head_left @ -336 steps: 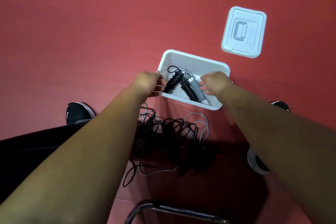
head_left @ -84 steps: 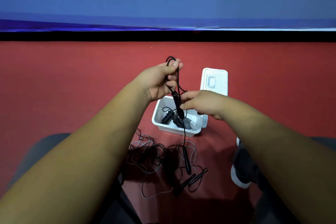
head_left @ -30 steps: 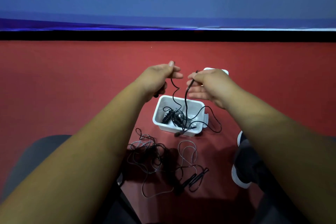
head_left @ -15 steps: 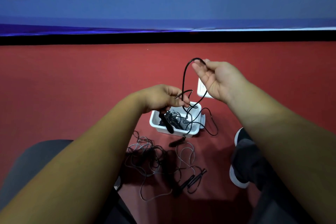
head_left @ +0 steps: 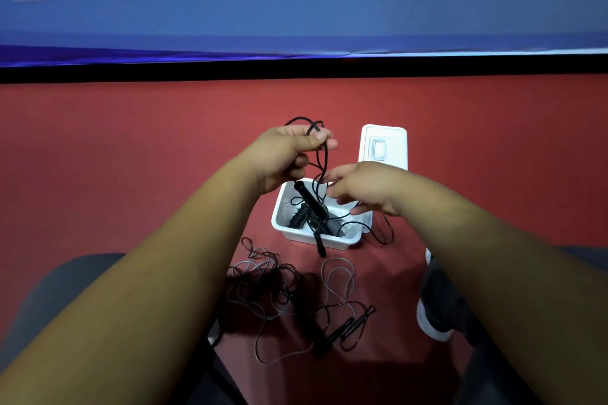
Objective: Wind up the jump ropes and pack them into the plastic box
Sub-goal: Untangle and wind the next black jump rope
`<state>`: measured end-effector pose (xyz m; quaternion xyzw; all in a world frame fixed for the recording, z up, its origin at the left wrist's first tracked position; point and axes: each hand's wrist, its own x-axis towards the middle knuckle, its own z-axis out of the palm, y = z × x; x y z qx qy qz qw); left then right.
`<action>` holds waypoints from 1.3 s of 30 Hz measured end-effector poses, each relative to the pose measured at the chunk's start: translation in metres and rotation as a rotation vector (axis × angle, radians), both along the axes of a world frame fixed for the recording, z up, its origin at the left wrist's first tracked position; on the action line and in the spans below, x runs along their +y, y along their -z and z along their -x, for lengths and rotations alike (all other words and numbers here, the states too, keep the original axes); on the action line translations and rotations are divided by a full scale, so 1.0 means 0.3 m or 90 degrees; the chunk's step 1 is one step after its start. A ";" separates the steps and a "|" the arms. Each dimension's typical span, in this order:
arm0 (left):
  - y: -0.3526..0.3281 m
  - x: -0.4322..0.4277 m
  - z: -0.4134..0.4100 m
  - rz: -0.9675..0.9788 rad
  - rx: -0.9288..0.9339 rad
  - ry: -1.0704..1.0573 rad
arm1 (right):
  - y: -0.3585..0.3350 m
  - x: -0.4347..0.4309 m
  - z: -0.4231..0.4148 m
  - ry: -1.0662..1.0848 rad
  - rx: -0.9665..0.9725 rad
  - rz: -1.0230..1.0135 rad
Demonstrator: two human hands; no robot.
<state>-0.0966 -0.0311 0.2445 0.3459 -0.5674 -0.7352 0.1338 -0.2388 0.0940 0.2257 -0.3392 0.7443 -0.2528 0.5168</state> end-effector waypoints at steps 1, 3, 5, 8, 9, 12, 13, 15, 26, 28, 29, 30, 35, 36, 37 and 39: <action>-0.002 -0.003 -0.002 -0.009 0.004 -0.014 | 0.009 0.003 -0.010 -0.014 0.008 0.022; 0.005 -0.015 -0.005 -0.024 0.009 -0.041 | 0.017 0.003 -0.021 -0.014 0.029 0.071; 0.011 -0.023 -0.005 -0.036 0.016 -0.071 | 0.018 -0.003 -0.024 0.003 0.029 0.102; 0.016 -0.035 -0.006 -0.019 -0.022 -0.117 | 0.001 -0.015 -0.025 0.064 -0.023 0.135; 0.019 -0.039 -0.007 -0.005 -0.047 -0.120 | -0.008 -0.021 -0.022 0.089 -0.044 0.150; 0.035 -0.047 -0.022 0.003 -0.114 -0.080 | -0.052 -0.036 -0.008 0.180 -0.110 0.191; 0.037 -0.045 -0.024 -0.007 -0.133 -0.059 | -0.070 -0.039 -0.002 0.213 -0.152 0.206; 0.038 -0.035 -0.019 -0.044 -0.126 -0.042 | -0.108 -0.041 0.006 0.268 -0.255 0.232; -0.003 0.035 0.000 -0.170 -0.054 0.162 | -0.131 -0.049 0.096 0.555 -0.631 0.341; 0.010 0.043 -0.002 -0.123 -0.044 0.165 | -0.103 -0.050 0.117 0.582 -0.619 0.324; 0.016 0.045 -0.003 -0.104 -0.035 0.161 | -0.092 -0.049 0.122 0.585 -0.597 0.305; 0.019 0.046 -0.004 -0.098 -0.024 0.153 | -0.082 -0.049 0.125 0.581 -0.567 0.278; 0.005 0.039 0.011 -0.139 0.059 0.051 | -0.053 -0.039 0.108 0.420 -0.344 0.051; 0.000 0.037 0.014 -0.147 0.071 0.028 | -0.048 -0.035 0.096 0.353 -0.284 0.016; -0.005 0.034 0.016 -0.158 0.083 0.005 | -0.041 -0.032 0.083 0.291 -0.236 -0.007; -0.016 0.028 0.017 -0.191 0.110 -0.036 | -0.025 -0.024 0.054 0.184 -0.167 -0.020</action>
